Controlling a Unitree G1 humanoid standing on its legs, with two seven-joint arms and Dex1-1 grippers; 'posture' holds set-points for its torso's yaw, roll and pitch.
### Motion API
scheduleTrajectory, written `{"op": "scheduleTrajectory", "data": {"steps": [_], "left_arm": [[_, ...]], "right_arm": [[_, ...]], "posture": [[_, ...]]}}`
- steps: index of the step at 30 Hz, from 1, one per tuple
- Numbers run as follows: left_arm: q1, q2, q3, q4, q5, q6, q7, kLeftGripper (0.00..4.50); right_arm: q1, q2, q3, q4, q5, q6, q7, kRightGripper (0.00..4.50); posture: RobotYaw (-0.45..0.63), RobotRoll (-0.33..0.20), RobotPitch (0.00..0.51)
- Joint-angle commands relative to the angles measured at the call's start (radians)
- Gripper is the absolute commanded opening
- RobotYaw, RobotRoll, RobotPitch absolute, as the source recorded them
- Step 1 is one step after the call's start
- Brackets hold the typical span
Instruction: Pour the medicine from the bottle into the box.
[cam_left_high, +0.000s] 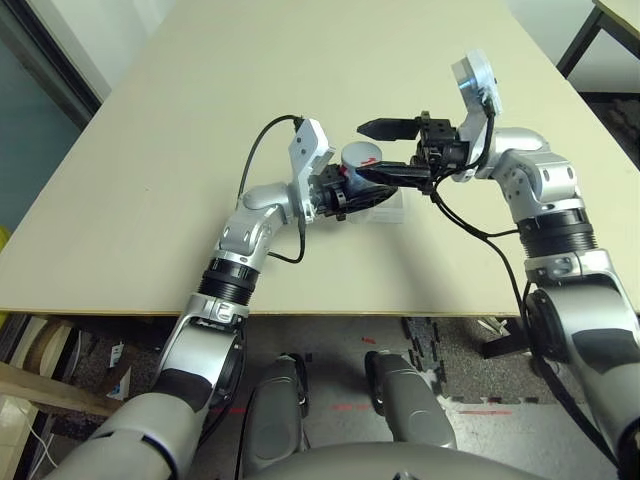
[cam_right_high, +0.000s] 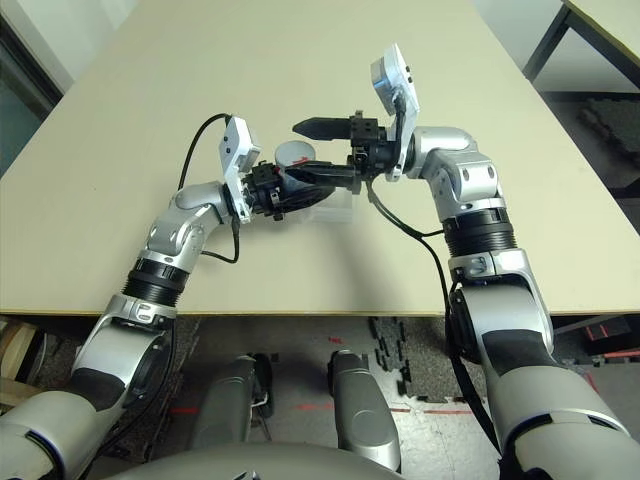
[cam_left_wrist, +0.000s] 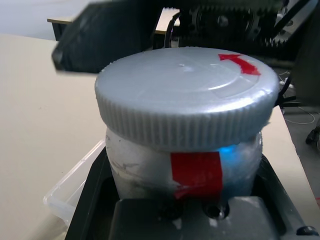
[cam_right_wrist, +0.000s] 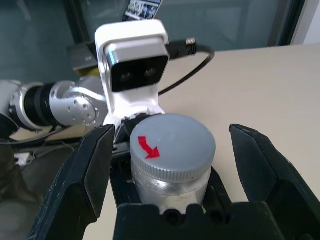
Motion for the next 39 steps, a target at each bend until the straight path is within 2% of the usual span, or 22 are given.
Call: {"op": "scheduleTrajectory", "data": {"steps": [1, 3, 6, 10, 12, 18, 22, 28, 32, 34, 39], "left_arm": [[0.001, -0.005, -0.008, -0.011, 0.003, -0.002, -0.001, 2.61], [0.0, -0.006, -0.009, -0.011, 0.003, -0.001, -0.001, 2.61], [-0.001, -0.009, -0.01, -0.009, 0.003, -0.002, -0.001, 2.61], [0.002, -0.011, -0.012, -0.007, 0.004, -0.003, -0.001, 2.61], [0.004, -0.01, -0.013, -0.006, 0.004, -0.005, -0.001, 2.61], [0.009, -0.009, -0.008, 0.002, 0.006, -0.007, 0.002, 2.61], [0.008, -0.006, -0.001, 0.01, 0.006, -0.013, 0.01, 2.61], [-0.007, 0.001, 0.017, 0.035, 0.007, -0.028, 0.025, 2.61], [-0.028, 0.007, 0.036, 0.073, 0.013, -0.049, 0.034, 2.61], [-0.039, 0.01, 0.043, 0.093, 0.015, -0.062, 0.038, 2.61], [-0.059, 0.009, 0.053, 0.128, 0.017, -0.082, 0.045, 2.61]], "right_arm": [[0.0, 0.005, 0.01, 0.009, -0.015, -0.017, -0.001, 4.5], [0.0, 0.009, 0.009, 0.008, -0.018, -0.017, -0.003, 4.5], [0.0, 0.016, 0.001, 0.008, -0.017, -0.016, -0.014, 3.97], [0.0, 0.021, -0.02, 0.003, 0.0, 0.001, -0.031, 2.61], [0.0, 0.023, -0.032, -0.003, 0.014, 0.015, -0.04, 2.59], [-0.027, 0.038, -0.178, -0.048, 0.172, 0.184, -0.157, 2.59], [-0.026, 0.001, -0.248, -0.061, 0.197, 0.225, -0.248, 2.59], [0.049, -0.134, -0.244, -0.079, 0.092, 0.19, -0.362, 2.59], [0.117, -0.217, -0.239, -0.117, 0.046, 0.231, -0.437, 2.59], [0.162, -0.264, -0.207, -0.138, -0.006, 0.208, -0.442, 2.59], [0.236, -0.317, -0.175, -0.152, -0.086, 0.199, -0.485, 2.59]], "posture": [[-0.22, 0.0, 0.154], [-0.22, 0.0, 0.155], [-0.22, 0.0, 0.155], [-0.22, 0.0, 0.156], [-0.22, 0.0, 0.157], [-0.22, 0.0, 0.157], [-0.22, 0.0, 0.156], [-0.22, 0.0, 0.157], [-0.23, 0.0, 0.157], [-0.24, 0.0, 0.155], [-0.25, 0.0, 0.151]]}}
